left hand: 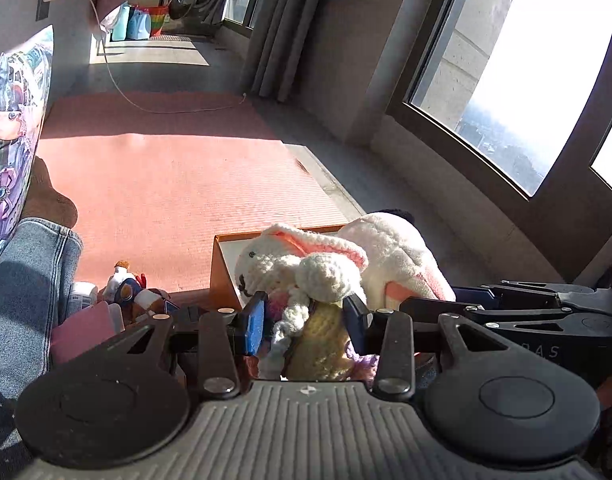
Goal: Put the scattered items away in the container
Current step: 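Carry both plush toys with both grippers over the orange box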
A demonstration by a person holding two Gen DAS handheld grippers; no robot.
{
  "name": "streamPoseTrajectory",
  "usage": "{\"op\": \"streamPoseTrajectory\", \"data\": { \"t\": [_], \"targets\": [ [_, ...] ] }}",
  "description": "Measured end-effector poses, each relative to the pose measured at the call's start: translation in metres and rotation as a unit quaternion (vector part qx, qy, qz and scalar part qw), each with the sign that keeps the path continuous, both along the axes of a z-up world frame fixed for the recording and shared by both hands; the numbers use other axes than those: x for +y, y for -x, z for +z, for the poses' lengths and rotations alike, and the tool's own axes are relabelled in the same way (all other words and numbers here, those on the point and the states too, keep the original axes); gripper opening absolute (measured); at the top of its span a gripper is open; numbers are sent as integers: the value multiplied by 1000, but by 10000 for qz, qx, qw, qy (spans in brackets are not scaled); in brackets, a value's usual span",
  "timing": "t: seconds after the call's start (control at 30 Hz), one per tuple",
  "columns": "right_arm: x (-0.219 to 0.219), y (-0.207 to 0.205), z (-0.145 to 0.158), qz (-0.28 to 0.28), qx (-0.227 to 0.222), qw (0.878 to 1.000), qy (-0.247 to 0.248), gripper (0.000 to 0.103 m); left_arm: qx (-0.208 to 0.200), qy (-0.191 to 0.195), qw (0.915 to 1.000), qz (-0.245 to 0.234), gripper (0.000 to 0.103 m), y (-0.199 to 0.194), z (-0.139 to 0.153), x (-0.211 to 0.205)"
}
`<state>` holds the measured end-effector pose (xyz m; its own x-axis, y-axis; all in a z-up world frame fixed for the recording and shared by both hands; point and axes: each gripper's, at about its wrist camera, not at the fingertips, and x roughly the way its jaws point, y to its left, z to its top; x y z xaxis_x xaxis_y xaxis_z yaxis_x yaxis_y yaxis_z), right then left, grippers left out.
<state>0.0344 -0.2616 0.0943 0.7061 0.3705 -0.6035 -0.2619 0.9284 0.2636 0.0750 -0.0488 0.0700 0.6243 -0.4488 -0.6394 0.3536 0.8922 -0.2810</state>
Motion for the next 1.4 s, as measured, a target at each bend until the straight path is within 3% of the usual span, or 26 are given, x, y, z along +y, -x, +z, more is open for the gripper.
{"op": "streamPoseTrajectory", "data": {
  "t": [0.33,0.67,0.87,1.17,1.4],
  "targets": [
    [-44,-36,-41,-740,553,9957,-54,48,363,6,9989,-313,47,-40,-35,-45],
    [-57,-64,-89,-1000,1371,9847,-400,48,1144,74,9928,-360,47,-72,-87,-57],
    [-56,-76,-104,-1091,1796,9770,-361,48,1435,-16,9890,-361,47,-80,-110,-66],
    [-45,-96,-117,-721,2401,9673,378,50,1697,-647,9806,-737,48,-77,-129,-86],
    [-48,-104,-118,-328,2760,9586,626,54,1962,-884,9703,-1107,54,-84,-135,-97]
  ]
}}
